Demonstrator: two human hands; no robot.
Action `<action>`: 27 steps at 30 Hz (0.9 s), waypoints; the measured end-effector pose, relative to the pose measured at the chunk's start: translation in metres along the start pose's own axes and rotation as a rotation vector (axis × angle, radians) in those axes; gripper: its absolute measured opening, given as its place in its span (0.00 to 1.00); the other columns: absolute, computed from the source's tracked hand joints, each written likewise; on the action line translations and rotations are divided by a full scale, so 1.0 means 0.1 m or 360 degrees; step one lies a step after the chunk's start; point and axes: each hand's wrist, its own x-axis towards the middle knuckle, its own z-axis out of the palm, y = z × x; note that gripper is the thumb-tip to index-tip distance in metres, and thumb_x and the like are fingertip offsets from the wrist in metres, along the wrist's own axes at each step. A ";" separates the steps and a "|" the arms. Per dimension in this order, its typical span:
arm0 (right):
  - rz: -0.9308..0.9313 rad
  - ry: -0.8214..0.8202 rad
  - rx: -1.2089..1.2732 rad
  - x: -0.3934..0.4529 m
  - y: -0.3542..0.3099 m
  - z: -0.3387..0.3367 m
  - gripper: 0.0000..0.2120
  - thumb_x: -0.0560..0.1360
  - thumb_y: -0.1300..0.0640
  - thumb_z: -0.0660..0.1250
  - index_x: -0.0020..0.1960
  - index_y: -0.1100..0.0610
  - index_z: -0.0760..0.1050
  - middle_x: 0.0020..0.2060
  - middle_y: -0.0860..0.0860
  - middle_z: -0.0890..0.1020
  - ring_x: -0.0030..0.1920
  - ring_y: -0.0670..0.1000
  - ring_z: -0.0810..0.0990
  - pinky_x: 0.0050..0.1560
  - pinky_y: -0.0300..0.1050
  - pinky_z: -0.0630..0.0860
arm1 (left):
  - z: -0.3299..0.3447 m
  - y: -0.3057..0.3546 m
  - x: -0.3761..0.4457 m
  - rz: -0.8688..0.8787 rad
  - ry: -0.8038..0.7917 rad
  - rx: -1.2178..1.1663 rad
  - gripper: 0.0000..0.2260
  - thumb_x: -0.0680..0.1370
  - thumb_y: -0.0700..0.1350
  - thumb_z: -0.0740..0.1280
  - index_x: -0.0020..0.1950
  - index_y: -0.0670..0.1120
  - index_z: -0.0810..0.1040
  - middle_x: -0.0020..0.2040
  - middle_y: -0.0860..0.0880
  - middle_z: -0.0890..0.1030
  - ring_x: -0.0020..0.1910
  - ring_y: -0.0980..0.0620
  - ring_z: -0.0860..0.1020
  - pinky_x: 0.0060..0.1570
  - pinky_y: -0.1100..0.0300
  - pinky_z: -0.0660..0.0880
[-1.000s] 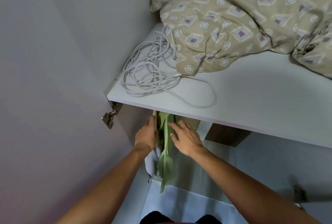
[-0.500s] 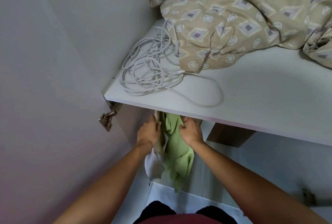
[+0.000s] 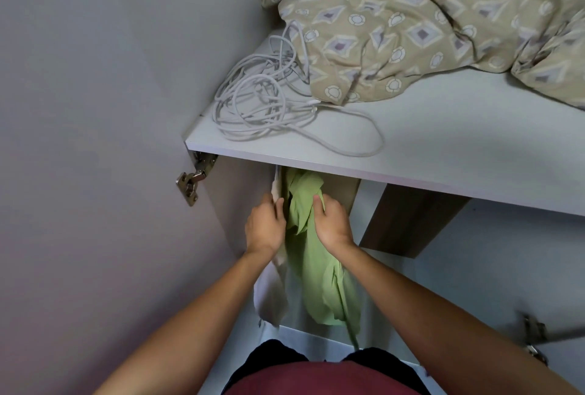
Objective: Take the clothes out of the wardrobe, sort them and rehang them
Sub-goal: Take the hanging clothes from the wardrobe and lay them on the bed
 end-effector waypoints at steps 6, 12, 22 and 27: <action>-0.0134 0.0046 -0.0033 -0.28 -0.21 -0.28 0.21 0.87 0.48 0.56 0.36 0.51 0.62 0.28 0.48 0.70 0.31 0.52 0.71 0.36 0.50 0.67 | -0.24 0.21 -0.31 0.0113 0.0072 -0.0064 0.12 0.87 0.52 0.57 0.51 0.46 0.69 0.38 0.43 0.78 0.41 0.34 0.79 0.38 0.48 0.71; -0.0221 -0.0023 0.0018 -0.75 -0.09 -0.34 0.22 0.85 0.48 0.58 0.34 0.51 0.61 0.26 0.47 0.67 0.29 0.50 0.67 0.35 0.53 0.68 | -0.38 0.10 -0.83 0.0068 0.0069 -0.0026 0.17 0.86 0.59 0.56 0.44 0.49 0.65 0.34 0.46 0.76 0.36 0.37 0.76 0.38 0.47 0.74; -0.0281 -0.0304 0.0312 -1.89 0.25 -0.54 0.22 0.84 0.57 0.64 0.33 0.47 0.64 0.26 0.44 0.70 0.28 0.47 0.66 0.33 0.49 0.66 | -0.42 -0.06 -2.42 -0.0258 0.0180 -0.0114 0.21 0.85 0.59 0.59 0.38 0.47 0.66 0.28 0.50 0.69 0.28 0.49 0.70 0.29 0.53 0.61; -0.0293 -0.0512 0.0313 -2.70 0.43 -0.58 0.22 0.84 0.57 0.65 0.33 0.47 0.63 0.27 0.44 0.73 0.28 0.47 0.67 0.34 0.47 0.66 | -0.54 -0.20 -3.41 -0.0371 0.0178 -0.0150 0.22 0.85 0.60 0.59 0.37 0.48 0.66 0.29 0.48 0.70 0.30 0.48 0.71 0.32 0.50 0.66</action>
